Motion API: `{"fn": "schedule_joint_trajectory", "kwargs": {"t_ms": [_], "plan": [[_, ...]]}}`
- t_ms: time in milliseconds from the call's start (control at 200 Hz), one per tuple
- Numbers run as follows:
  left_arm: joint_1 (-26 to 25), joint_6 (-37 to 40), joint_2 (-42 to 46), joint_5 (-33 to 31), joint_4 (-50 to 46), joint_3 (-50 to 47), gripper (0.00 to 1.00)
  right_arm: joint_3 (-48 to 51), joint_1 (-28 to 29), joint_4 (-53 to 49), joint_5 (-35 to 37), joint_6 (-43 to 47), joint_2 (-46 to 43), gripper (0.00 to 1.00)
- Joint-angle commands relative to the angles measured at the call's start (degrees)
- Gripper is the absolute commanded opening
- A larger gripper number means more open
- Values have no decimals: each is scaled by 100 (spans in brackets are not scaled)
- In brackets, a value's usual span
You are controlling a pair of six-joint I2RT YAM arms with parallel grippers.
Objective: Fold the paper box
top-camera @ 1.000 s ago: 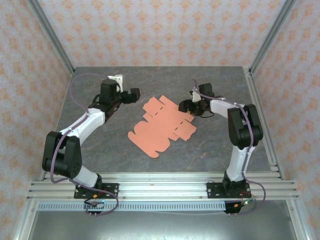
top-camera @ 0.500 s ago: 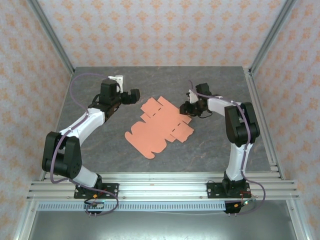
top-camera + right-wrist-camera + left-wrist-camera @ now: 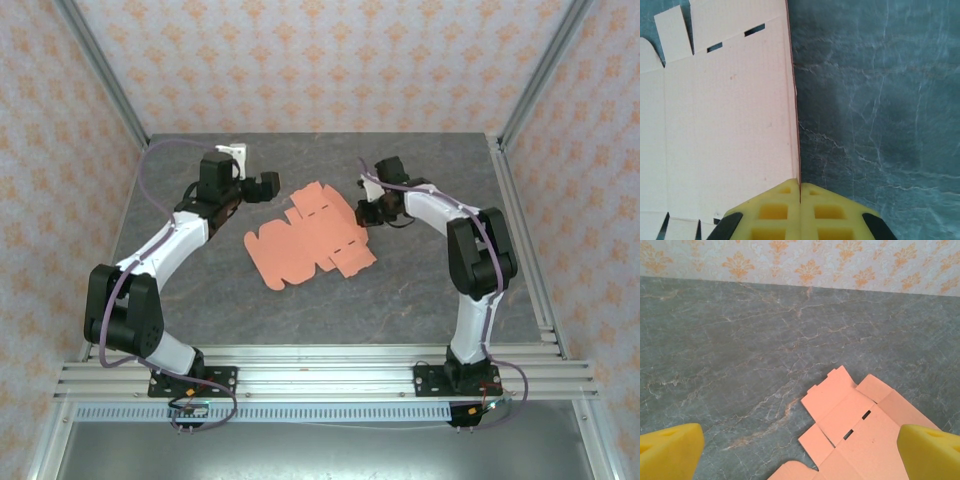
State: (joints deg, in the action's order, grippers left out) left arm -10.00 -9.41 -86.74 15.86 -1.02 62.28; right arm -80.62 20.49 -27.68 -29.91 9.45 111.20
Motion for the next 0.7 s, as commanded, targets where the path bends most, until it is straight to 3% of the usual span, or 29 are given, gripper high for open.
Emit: {"fn": "schedule_joint_trajectory", "kwargs": {"t_ms": [0, 80, 185, 290, 360, 490, 576, 696], "plan": [[107, 235, -25, 17, -222, 323, 100, -433, 308, -712, 1174, 774, -378, 0], [198, 408, -154, 330, -318, 508, 100, -679, 466, -958, 1536, 1089, -487, 0], [247, 1107, -312, 1183, -585, 854, 100, -914, 612, -1159, 1742, 1461, -724, 0], [267, 1941, -449, 2033, -835, 1186, 99, -1090, 686, -1345, 1605, 1814, -979, 0], [287, 2549, -542, 2634, -1049, 1435, 93, -1195, 703, -1466, 1452, 1992, -1105, 0], [254, 4016, -878, 3821, -2210, 2239, 91, -1265, 706, -1591, 1096, 2285, -1299, 0], [135, 5065, -1102, 4039, -3120, 2781, 91, -1222, 711, -1535, 955, 2387, -1389, 0], [14, 5745, -1261, 4048, -3285, 3062, 90, -1277, 722, -1558, 736, 2532, -1443, 0]]}}
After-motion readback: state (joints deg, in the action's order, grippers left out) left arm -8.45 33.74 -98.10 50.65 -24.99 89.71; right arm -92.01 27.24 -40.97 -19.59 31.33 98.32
